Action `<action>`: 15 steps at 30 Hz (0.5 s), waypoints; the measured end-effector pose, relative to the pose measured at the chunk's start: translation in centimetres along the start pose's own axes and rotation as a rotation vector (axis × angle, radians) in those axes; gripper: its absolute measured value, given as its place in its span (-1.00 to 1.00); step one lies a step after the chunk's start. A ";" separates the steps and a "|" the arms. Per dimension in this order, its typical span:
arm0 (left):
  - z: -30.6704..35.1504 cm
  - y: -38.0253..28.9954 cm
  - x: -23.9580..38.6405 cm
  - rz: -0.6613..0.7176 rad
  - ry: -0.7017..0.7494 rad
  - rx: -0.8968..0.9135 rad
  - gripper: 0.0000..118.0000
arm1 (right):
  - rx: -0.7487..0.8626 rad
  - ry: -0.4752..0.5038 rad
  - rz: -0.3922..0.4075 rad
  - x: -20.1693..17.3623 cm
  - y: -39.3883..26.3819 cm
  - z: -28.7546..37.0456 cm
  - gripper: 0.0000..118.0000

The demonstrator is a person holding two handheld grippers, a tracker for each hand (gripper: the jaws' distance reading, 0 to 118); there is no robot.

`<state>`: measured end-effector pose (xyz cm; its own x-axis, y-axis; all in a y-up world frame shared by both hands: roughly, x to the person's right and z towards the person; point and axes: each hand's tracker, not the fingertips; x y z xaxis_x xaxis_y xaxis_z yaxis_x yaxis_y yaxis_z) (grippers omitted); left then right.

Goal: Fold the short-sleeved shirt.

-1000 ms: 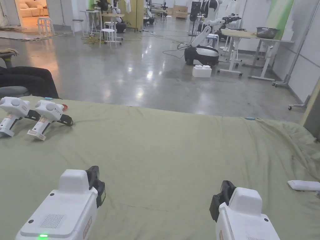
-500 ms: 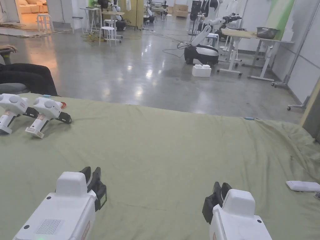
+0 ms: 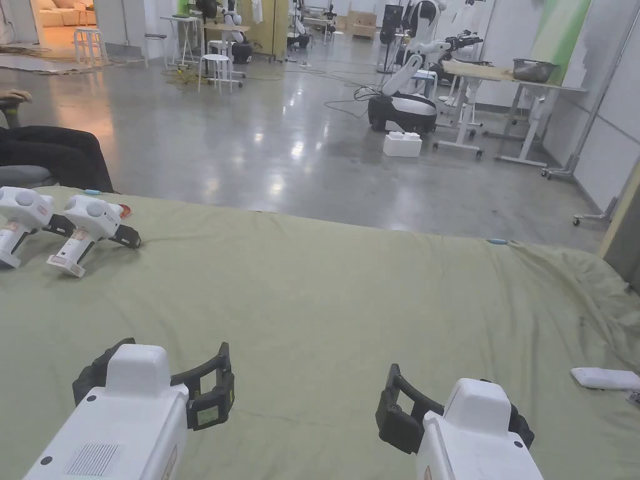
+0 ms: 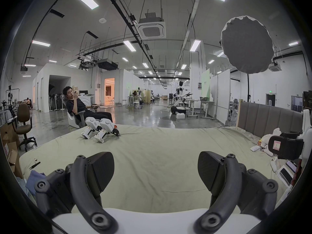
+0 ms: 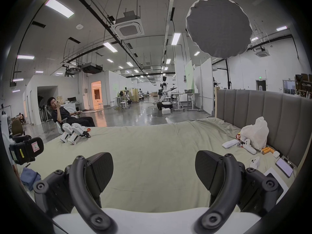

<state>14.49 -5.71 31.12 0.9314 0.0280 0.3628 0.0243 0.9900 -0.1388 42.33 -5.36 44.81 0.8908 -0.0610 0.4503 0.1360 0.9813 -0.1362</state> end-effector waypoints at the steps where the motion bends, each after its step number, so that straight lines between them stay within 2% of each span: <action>1: 0.0 0.0 -0.1 0.004 0.002 -0.002 0.75 | -0.002 -0.002 -0.008 0.0 0.0 0.0 0.73; 5: 0.0 -0.5 -0.7 0.033 0.004 -0.034 0.90 | -0.001 -0.038 0.002 -0.5 0.0 -0.2 0.85; 9: 0.2 -1.1 -1.2 0.048 0.022 -0.042 0.90 | -0.015 -0.023 -0.072 -0.3 -0.1 -0.3 0.85; 15: 0.4 -1.1 -1.7 0.055 0.034 -0.052 0.91 | -0.098 -0.096 -0.116 -0.7 0.4 -1.1 0.85</action>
<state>12.76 -6.84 31.05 0.9437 0.0767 0.3217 -0.0095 0.9786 -0.2055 42.23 -5.16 43.46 0.8218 -0.1505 0.5496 0.2813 0.9459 -0.1617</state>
